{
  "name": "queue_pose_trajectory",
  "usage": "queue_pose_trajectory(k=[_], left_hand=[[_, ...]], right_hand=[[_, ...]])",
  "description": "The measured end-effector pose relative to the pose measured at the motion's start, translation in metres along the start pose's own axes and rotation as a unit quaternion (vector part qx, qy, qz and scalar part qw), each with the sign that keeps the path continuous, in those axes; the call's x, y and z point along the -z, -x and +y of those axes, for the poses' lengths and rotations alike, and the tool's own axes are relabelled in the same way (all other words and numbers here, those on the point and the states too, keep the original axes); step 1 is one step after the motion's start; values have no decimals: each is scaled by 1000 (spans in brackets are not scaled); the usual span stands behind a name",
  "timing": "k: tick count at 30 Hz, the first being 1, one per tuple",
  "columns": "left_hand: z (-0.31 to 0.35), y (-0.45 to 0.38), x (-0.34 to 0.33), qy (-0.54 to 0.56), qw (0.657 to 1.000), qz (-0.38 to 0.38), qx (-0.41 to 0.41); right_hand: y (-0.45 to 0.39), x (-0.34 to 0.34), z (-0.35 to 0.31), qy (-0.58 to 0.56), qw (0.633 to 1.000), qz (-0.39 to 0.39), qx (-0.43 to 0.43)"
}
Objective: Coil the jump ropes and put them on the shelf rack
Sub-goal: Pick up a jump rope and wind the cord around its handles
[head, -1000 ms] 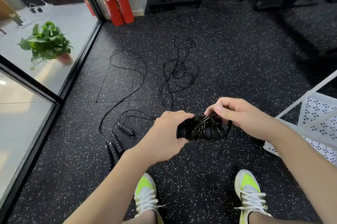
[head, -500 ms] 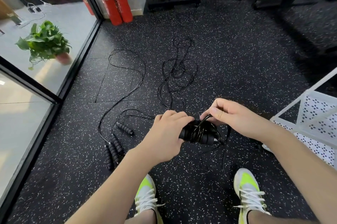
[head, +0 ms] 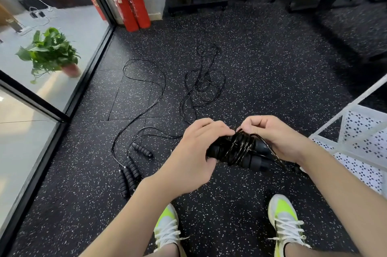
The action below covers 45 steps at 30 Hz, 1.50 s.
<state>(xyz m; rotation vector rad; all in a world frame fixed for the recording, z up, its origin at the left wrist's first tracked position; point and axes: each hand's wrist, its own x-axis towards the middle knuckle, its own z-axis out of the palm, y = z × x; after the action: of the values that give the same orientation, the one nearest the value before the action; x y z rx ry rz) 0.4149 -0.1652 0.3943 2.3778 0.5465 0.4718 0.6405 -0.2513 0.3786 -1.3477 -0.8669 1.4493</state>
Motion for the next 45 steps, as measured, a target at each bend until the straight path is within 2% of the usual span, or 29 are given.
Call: queue_pose_trajectory(k=[4,7,9,11,13,18,21,22,24,27,28,32,34,38,41,45], left_hand=[[5,1,-1,2,1000,28,5],[6,2,-1,1,999,35,23],[7,2,0,0,998,38,43],[8,3,1,8,997,41,64],[8,3,0,18,995,50,81],[7,-1,-3,39,986,106,123],[5,-5,-1,27,982,119,141],[3,-5,-1,15,984,112,141],[-2,-6,-3,-21,987,88,130],[-14,-7,-7,-65,990,76,102],[-17,-7,-8,-70,990,71,96],[-17,-8,-5,-61,993,52,90],[-16,-10,-5,-71,993,42,89],[-14,-11,-13,-101,989,-24,110],[-14,-11,-22,-142,981,-49,123],[-15,-11,-26,-173,973,-23,148]], right_hand=[[-1,-12,1,-93,995,13,-15],[-1,-24,7,-161,982,76,-62],[1,-30,12,-203,971,108,-61],[2,-35,14,-262,960,91,-39],[-3,-35,18,-269,961,53,-32],[-11,-43,36,-127,987,52,-83],[-7,-61,38,42,997,22,-56],[-4,-66,36,131,990,21,-44],[1,-73,31,321,946,8,-35],[12,-75,17,485,874,-5,-26],[16,-74,11,497,868,-2,-22],[28,-62,-14,455,891,7,1],[30,-56,-19,483,876,9,18],[27,-49,-21,585,810,-2,36],[25,-53,-15,599,800,-13,34],[24,-54,-13,580,813,-22,49]])
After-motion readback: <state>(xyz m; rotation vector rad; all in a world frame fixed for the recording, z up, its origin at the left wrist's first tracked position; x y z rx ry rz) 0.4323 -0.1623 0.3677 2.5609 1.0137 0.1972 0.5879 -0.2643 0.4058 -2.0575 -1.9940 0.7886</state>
